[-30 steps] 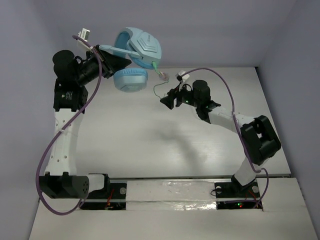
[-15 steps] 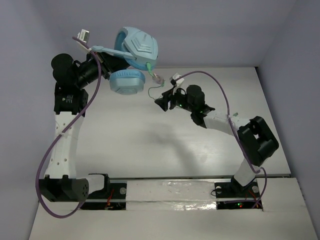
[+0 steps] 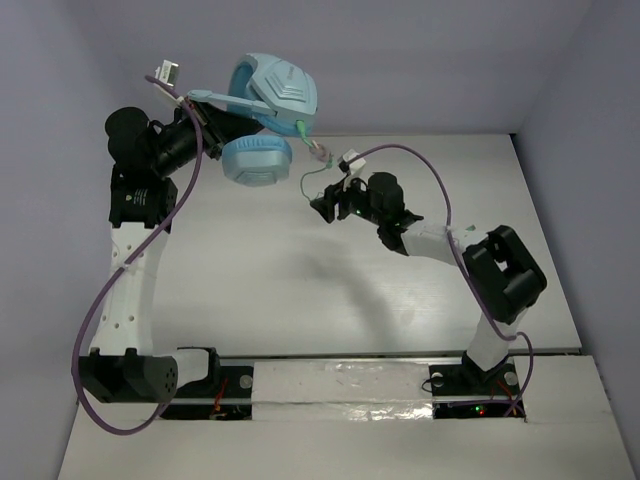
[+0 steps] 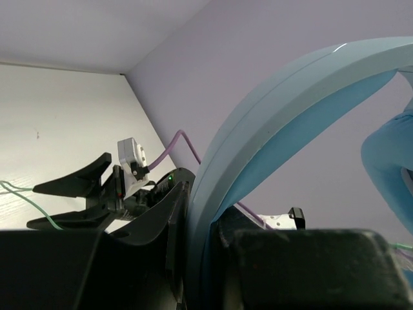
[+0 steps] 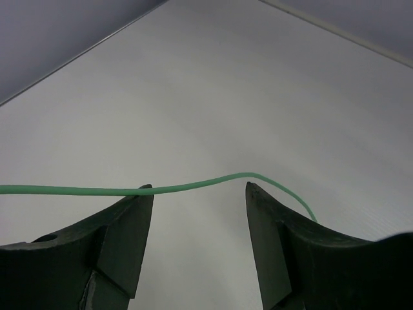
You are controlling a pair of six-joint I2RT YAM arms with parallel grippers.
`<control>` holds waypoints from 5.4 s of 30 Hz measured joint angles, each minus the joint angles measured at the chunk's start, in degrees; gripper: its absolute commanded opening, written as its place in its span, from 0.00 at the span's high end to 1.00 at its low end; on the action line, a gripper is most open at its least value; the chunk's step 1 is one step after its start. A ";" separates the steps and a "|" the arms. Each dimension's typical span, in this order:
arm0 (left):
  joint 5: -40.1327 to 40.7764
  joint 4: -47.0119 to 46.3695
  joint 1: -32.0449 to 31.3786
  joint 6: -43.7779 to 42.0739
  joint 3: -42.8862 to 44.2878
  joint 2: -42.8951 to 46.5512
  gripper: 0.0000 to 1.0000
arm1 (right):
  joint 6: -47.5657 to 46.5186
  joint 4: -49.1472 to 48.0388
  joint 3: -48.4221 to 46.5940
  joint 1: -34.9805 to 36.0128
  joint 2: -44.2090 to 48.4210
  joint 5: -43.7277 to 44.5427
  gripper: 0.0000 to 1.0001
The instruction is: Wrap the headphones
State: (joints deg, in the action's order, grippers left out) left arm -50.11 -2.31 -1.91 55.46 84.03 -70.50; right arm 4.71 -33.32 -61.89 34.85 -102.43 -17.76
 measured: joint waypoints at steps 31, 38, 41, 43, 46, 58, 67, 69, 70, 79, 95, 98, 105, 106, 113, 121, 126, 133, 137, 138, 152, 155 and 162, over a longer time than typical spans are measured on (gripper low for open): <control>2.32 -7.17 -0.98 3.96 -5.84 -0.57 1.00 | 4.57 -8.17 -8.96 1.31 -11.17 1.51 0.99; 5.18 -7.74 -1.79 5.07 -5.07 -1.90 1.00 | 6.38 -8.26 -1.49 2.38 -6.45 4.70 0.44; 6.73 -4.98 -1.88 3.04 0.72 -3.69 1.00 | 7.15 -3.69 -0.22 2.64 -2.56 9.22 0.48; 7.74 -3.93 -1.88 1.70 5.25 -4.83 1.00 | 8.72 -1.05 1.79 2.64 1.49 12.96 0.51; 8.98 -3.87 -1.86 -0.11 10.73 -6.40 1.00 | 11.54 2.80 5.18 2.64 8.11 18.45 0.87; 10.16 -4.52 -1.88 0.15 14.51 -13.60 1.00 | 12.07 5.49 22.60 9.79 32.30 15.74 0.43; 9.79 -4.76 -1.86 2.19 15.13 -12.90 1.00 | 11.56 -0.13 25.35 12.52 16.59 14.56 0.28; 9.51 -5.33 -1.86 2.56 15.08 -12.37 1.00 | 11.56 -2.89 25.03 13.75 14.32 14.53 0.26; 9.42 -5.55 -1.86 2.69 14.97 -12.04 1.00 | 11.56 -4.52 24.59 14.34 13.03 14.80 0.26; 8.48 -6.27 -1.86 3.52 12.94 -8.33 1.00 | 11.78 -21.09 19.93 16.59 4.17 22.21 0.25; 8.31 -6.49 -1.95 3.54 12.52 -7.76 1.00 | 13.55 -34.34 12.02 16.55 -3.45 26.18 0.89; 8.74 -6.71 -2.21 3.54 11.39 -7.76 1.00 | 13.81 -34.73 11.56 16.55 -3.28 25.44 1.00; 18.40 -4.09 -2.67 -0.33 6.82 -6.60 1.00 | 15.17 -29.05 12.90 17.16 0.68 22.12 1.00; 21.73 -3.23 -2.86 -1.66 5.60 -5.90 1.00 | 15.43 -26.62 12.87 17.59 1.68 21.99 1.00; 45.77 -1.70 -4.42 -9.66 -4.46 -1.95 1.00 | 18.08 1.01 11.58 23.71 8.66 22.47 1.00; 66.20 -2.45 -10.40 -17.25 -17.55 -1.97 1.00 | 19.39 35.80 4.98 29.29 10.91 25.53 1.00; 74.10 -5.90 -18.08 -22.23 -26.45 -2.03 1.00 | 17.05 55.45 -5.62 33.79 13.73 29.57 1.00; 79.58 -7.50 -29.62 -28.72 -34.71 -4.85 1.00 | 12.96 71.14 -20.35 34.21 20.55 36.35 1.00; 79.14 -10.03 -33.66 -30.91 -39.04 -4.98 1.00 | 9.86 75.43 -25.33 34.12 21.66 38.32 1.00; 78.49 -10.49 -33.97 -31.23 -39.80 -4.96 1.00 | 8.92 76.30 -26.40 34.01 21.55 38.80 1.00; 70.90 -14.25 -34.14 -33.33 -45.03 1.46 1.00 | 2.25 81.72 -31.12 23.80 19.78 47.21 1.00; 69.33 -14.21 -34.14 -33.48 -45.07 1.55 1.00 | 1.68 81.94 -31.06 22.01 19.80 49.20 1.00; 64.72 -13.99 -34.14 -33.48 -45.33 1.64 1.00 | -0.28 80.17 -29.62 17.11 20.57 53.48 1.00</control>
State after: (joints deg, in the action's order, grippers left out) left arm 14.61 -16.29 -36.05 21.98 38.70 -68.86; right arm 4.43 46.85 -91.50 51.96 -81.87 35.73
